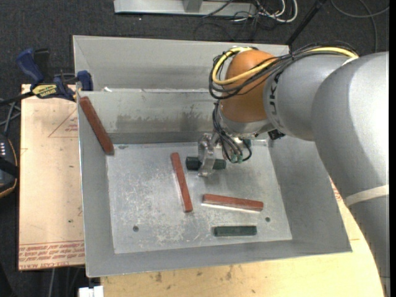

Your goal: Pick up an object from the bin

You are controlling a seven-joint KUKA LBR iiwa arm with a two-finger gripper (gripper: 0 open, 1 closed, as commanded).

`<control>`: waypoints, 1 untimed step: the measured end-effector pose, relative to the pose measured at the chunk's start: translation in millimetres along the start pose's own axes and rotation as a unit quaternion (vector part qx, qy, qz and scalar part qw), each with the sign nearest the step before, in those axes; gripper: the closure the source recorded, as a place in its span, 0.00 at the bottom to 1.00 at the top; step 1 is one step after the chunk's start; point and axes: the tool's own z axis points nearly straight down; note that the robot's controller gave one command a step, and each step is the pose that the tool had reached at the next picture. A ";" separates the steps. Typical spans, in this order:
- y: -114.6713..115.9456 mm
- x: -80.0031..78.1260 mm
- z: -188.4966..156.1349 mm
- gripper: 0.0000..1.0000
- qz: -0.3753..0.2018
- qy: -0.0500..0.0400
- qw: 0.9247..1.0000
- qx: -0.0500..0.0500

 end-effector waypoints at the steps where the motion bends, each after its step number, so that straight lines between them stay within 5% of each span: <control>1: -0.1 1.0 -8.3 1.00 -0.002 0.002 1.000 0.002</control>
Offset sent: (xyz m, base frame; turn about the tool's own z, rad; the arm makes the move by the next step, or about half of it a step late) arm -0.0001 0.0000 0.0317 0.0000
